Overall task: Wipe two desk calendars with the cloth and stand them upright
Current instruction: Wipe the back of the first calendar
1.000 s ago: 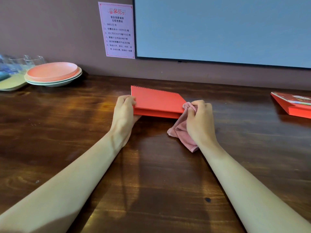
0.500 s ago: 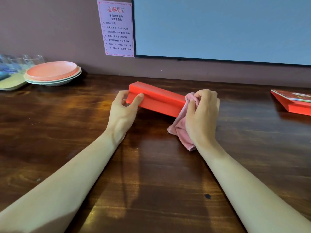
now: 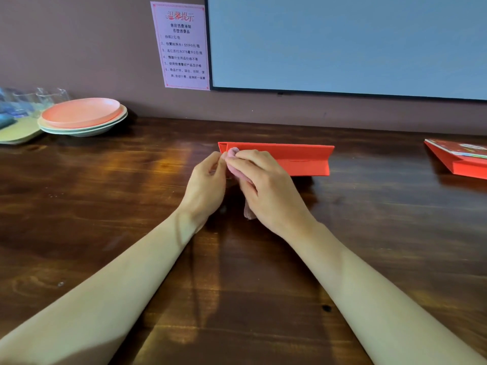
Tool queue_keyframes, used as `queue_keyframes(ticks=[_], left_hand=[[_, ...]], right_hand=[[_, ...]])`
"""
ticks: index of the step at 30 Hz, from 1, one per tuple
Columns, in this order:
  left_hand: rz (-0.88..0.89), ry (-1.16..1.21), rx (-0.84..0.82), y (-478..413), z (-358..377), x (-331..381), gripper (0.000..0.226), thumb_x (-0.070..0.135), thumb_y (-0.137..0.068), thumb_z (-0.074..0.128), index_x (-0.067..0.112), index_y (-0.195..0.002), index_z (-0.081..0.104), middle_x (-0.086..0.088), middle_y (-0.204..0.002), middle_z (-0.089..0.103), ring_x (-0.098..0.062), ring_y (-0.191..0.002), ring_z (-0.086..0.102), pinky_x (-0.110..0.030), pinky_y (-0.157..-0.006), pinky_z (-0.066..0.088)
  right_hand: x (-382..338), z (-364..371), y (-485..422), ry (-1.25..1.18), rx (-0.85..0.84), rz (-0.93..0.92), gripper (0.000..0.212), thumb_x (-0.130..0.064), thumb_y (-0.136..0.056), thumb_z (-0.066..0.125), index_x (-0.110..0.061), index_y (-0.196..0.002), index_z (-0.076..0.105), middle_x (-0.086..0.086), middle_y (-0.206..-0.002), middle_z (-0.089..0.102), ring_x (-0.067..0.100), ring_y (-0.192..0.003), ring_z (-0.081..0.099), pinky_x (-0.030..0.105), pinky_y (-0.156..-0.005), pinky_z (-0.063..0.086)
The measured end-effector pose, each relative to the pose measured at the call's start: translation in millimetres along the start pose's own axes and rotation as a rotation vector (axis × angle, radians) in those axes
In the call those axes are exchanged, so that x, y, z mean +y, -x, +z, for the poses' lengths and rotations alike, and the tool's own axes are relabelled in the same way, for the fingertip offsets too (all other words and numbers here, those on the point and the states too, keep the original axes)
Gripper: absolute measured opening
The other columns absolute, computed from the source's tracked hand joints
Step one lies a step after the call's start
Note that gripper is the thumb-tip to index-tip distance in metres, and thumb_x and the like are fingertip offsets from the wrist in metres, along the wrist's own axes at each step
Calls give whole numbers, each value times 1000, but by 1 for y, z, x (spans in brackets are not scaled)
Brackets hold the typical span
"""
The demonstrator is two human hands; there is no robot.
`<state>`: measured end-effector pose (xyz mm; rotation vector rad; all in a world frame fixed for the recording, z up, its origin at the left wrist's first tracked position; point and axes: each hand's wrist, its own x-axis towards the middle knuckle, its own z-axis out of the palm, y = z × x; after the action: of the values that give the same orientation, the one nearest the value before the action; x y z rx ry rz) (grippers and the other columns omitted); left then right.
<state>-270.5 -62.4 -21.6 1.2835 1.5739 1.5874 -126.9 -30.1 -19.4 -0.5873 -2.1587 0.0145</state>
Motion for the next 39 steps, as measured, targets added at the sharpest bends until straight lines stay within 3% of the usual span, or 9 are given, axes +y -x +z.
queue_keyframes(ticks=[2,9,11,18,21,26,31,35,39], left_hand=[[-11,114,25,-2,0,-1,30,28,-114,48,11,-102,70,-1,-90,75,-13,-91,74,-24,-74,61],[-9,210,55,-9,-2,-4,28,23,-115,45,10,-113,70,0,-107,72,-14,-107,71,-26,-87,62],[-5,209,47,-9,3,-5,28,22,-115,46,11,-106,70,0,-100,70,-10,-98,70,-26,-87,62],[13,147,43,-4,4,-7,28,17,-114,47,4,-104,70,-4,-97,74,-5,-88,73,-16,-75,58],[-25,187,41,-8,5,-9,31,22,-114,47,2,-107,69,-9,-101,72,-20,-97,73,-19,-74,59],[-24,226,65,-12,3,-11,33,23,-115,44,0,-113,68,-2,-104,66,-12,-102,66,-24,-85,61],[-19,245,37,-11,3,-10,30,22,-116,42,8,-119,69,-2,-110,67,-11,-104,66,-22,-85,60],[-45,262,48,-15,2,-14,32,23,-116,42,4,-118,68,-8,-114,65,-14,-106,65,-24,-86,61],[-80,276,43,-16,-3,-18,35,25,-115,43,0,-123,66,-13,-123,64,-18,-111,65,-26,-88,61]], right_hand=[[14,-5,1,44,25,12,28,4,-96,66,-2,-122,74,6,-123,71,21,-114,61,23,-102,47],[54,-24,13,158,181,498,26,6,-96,58,-13,-100,77,-1,-112,71,19,-105,61,10,-86,41],[46,-20,10,138,149,443,27,6,-95,58,-13,-103,77,-2,-115,71,19,-108,60,4,-89,37],[7,2,-3,44,-53,5,39,9,-92,62,-5,-126,73,3,-125,71,23,-118,60,28,-105,49],[20,-7,0,103,-5,76,35,10,-89,61,-6,-117,76,1,-118,72,21,-112,60,28,-96,51],[48,-22,10,181,135,373,27,6,-92,60,-11,-102,78,-2,-109,71,19,-103,60,23,-83,47],[61,-26,12,224,211,632,29,1,-100,56,-7,-122,73,8,-127,64,27,-117,59,24,-90,45],[38,-16,9,109,120,385,36,11,-95,55,-6,-122,72,4,-129,62,21,-116,52,15,-86,51],[35,-13,7,174,13,256,40,11,-94,55,-9,-123,72,-1,-125,64,21,-114,53,29,-81,54]])
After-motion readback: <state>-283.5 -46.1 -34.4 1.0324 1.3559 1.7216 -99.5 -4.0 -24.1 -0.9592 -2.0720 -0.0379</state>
